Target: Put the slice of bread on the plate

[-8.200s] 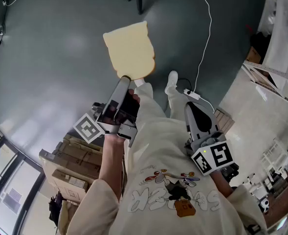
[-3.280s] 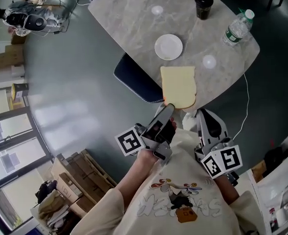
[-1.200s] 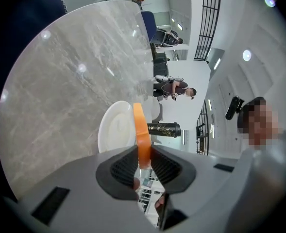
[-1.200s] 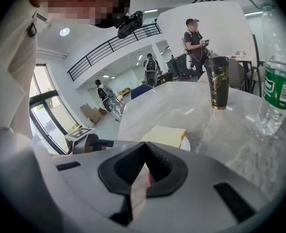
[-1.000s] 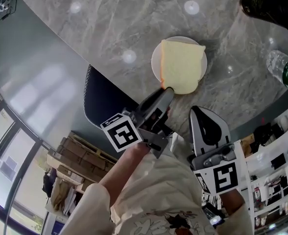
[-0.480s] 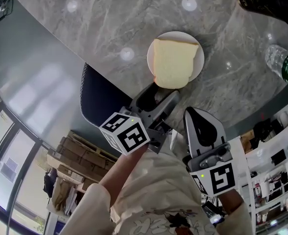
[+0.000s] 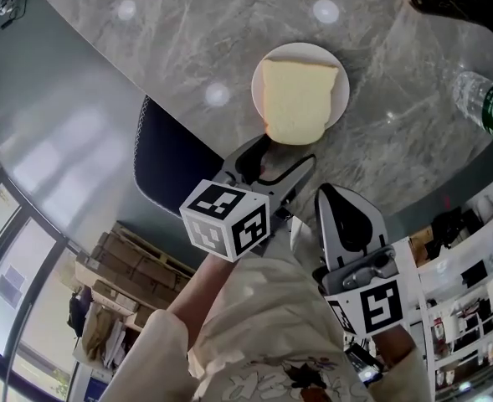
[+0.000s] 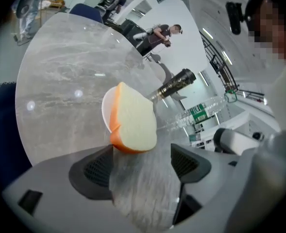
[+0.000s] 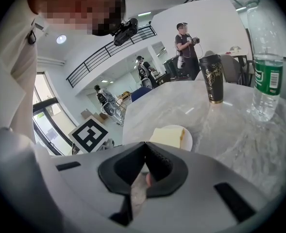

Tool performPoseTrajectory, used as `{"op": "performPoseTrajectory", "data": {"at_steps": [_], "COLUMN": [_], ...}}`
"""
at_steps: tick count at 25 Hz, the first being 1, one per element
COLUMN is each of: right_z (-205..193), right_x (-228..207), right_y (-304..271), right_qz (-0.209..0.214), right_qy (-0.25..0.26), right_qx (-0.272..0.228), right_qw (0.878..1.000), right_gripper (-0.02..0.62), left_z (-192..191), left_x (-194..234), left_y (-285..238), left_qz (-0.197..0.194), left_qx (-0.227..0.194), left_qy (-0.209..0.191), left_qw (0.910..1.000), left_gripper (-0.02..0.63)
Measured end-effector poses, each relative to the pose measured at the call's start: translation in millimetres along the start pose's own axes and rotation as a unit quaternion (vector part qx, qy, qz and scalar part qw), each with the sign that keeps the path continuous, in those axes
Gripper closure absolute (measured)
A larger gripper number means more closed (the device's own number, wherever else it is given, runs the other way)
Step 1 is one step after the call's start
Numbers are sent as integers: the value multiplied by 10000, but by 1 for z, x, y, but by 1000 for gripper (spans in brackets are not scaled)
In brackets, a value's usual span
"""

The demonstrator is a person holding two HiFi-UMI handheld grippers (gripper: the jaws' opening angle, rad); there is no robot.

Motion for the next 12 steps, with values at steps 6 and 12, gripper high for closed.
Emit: {"op": "performPoseTrajectory", "data": {"at_steps": [6, 12], "right_z": [-4, -2], "right_x": [-3, 0], "right_y": [22, 40], "right_qz": [-145, -243], "right_qy": [-1, 60], "right_qx": [-49, -166], "right_qw": [9999, 9996], "right_gripper": [591, 591], "left_z": [-15, -27], "left_x": [-9, -23], "left_y": [2, 18], "left_qz": [74, -335], "left_qx": [132, 205], "left_qy": [-534, -286], "left_qw": [9985, 9988], "left_gripper": [250, 255]}}
Point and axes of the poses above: the fingertips, and each gripper's own axes: y backward along the fingers, x to its left, z out of its top, the point moved 3 cm from there along y, backward along the fingers, and after that the axes turned 13 degrees about z, right-handed, at the moved point
